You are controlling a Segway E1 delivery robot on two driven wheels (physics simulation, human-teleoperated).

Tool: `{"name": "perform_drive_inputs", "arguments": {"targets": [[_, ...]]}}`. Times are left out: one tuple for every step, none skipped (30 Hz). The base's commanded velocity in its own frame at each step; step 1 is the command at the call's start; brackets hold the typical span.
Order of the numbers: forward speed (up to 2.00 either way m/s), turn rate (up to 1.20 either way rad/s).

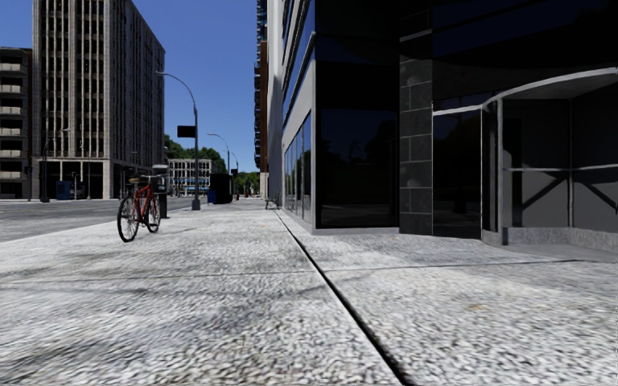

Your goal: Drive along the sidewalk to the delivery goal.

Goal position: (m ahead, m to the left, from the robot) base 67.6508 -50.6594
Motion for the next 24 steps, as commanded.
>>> {"name": "perform_drive_inputs", "arguments": {"targets": [[2.0, 0.18], [2.0, 0.24], [2.0, 0.28], [2.0, 0.29], [2.0, 0.29], [2.0, 0.31], [2.0, 0.31], [2.0, 0.32], [2.0, 0.38], [2.0, 0.38], [2.0, 0.39], [2.0, 0.39], [2.0, 0.39], [2.0, 0.4], [2.0, 0.4], [2.0, 0.4], [2.0, 0.4], [2.0, 0.4], [2.0, 0.4], [2.0, 0.4], [2.0, 0.4], [2.0, 0.4], [2.0, 0.4], [2.0, 0.4]]}}
